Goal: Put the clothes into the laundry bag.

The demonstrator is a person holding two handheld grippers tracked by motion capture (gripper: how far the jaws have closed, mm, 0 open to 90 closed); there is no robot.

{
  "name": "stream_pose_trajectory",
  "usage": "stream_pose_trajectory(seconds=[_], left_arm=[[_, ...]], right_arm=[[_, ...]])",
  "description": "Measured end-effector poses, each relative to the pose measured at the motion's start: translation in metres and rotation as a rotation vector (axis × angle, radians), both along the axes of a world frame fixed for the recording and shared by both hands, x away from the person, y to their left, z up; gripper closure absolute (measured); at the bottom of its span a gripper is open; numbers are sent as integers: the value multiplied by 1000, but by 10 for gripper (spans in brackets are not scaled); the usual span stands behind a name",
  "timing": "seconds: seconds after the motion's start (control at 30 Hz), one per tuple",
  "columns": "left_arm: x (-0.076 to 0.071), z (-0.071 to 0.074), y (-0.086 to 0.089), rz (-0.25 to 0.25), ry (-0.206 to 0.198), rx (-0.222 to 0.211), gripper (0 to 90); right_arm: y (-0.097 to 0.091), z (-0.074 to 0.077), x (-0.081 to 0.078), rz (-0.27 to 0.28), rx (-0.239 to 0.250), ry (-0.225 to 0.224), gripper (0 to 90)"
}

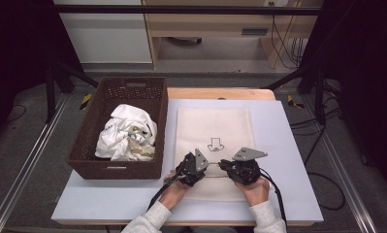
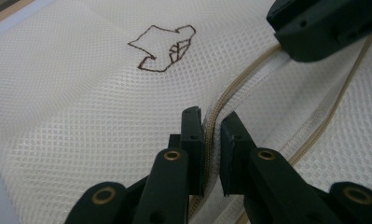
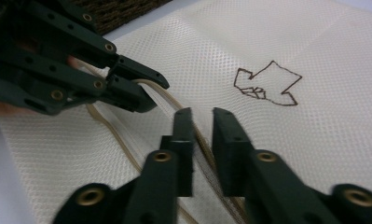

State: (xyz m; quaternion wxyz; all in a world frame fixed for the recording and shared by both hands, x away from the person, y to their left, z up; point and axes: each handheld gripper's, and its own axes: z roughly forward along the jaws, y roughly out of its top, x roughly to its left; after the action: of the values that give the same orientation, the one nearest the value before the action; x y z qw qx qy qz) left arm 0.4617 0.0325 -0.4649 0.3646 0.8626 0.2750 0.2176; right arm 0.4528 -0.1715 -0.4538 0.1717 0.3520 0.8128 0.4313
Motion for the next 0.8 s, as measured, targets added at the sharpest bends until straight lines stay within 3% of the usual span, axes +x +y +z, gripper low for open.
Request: stream_pose_trajectory(seconds=[0.07, 0.13, 0.27, 0.33, 0.4, 0.53, 0.6, 0.67, 0.73, 0.8], left_arm=[[2, 2, 2, 3, 14, -27, 823], [3, 3, 3, 4, 24, -42, 823], [5, 10, 6, 1, 35, -88, 818], [5, 13, 8, -3, 41, -104, 815], [5, 13, 8, -8, 44, -102, 806], [1, 11, 8, -13, 37, -102, 729], [-3, 15, 10, -8, 27, -126, 608], [-11, 23, 16, -11, 26, -158, 529], [-23, 31, 22, -28, 19, -183, 514], [-36, 36, 29, -36, -9, -176, 535]], right_arm=[[1, -1, -2, -6, -10, -33, 551], [3, -1, -4, -16, -22, -47, 467], [9, -7, -2, -22, -85, -51, 458], [11, -11, -1, -35, -125, -57, 502], [10, -11, -1, -55, -141, -77, 622], [5, -9, 1, -67, -104, -63, 793], [4, -8, 1, -74, -100, -60, 854], [3, -8, 2, -76, -91, -52, 859], [2, -8, 2, -82, -80, -44, 862], [2, -7, 2, -87, -65, -45, 863]])
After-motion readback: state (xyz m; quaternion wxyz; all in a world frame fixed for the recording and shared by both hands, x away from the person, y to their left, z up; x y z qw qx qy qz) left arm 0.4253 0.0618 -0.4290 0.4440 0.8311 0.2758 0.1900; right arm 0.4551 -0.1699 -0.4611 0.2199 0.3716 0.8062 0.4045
